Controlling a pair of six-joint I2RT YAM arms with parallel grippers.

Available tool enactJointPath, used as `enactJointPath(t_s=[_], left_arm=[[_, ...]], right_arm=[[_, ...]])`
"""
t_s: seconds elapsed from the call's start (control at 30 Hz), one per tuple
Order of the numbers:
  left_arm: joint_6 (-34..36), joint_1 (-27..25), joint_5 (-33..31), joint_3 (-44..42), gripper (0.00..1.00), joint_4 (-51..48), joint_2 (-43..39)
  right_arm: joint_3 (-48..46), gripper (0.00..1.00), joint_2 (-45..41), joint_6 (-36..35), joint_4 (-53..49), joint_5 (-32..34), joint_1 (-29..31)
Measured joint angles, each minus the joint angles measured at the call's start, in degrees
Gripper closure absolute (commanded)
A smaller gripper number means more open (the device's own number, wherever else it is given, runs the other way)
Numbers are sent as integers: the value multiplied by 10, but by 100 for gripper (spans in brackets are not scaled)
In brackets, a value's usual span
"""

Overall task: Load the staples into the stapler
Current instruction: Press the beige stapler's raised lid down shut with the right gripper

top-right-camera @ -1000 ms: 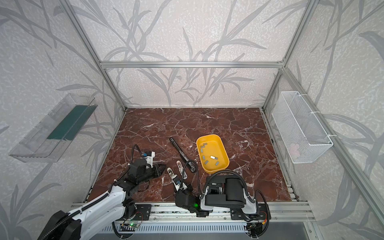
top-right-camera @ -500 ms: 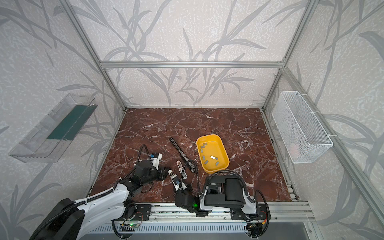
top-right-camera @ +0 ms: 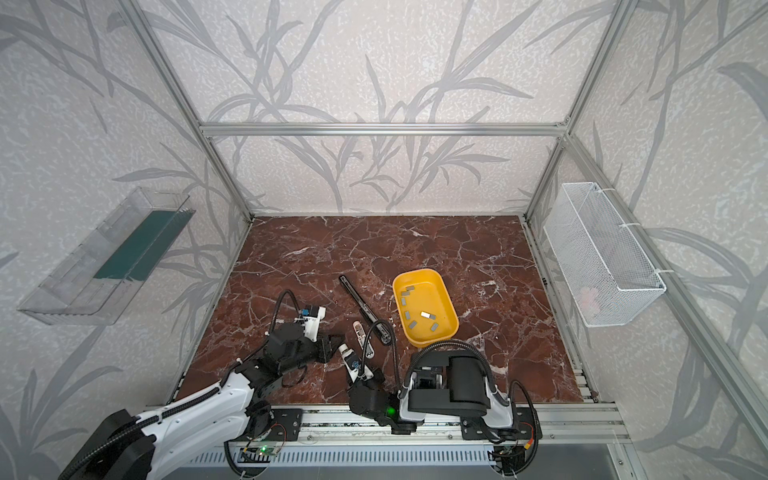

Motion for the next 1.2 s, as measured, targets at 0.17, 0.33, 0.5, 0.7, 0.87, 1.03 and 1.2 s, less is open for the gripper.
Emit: enactJointPath(t_s=[0.17,0.33,0.5,0.7,0.87,1.03,1.2], left_arm=[[10,-16,-4,0,73,-12,0],[17,-42,-15,0,73,-16,8],[21,-62,-32,-4,73,-16,15],[21,-77,-51,-8,73,-13,13],[20,-84,-60,-10,72,-11,11],[20,-86,-66,-12,72,-12,7],[20,-86,-71,-14,72,-15,0]], right_arm=[[0,84,1,0,1,0,0],[0,83,2,0,4,0,0],[1,80,4,0,7,0,0],[1,73,4,0,8,0,0],[1,61,0,0,3,-7,-1],[-4,50,-13,0,-13,-17,-3],[-10,34,-33,-2,-37,-34,-2]])
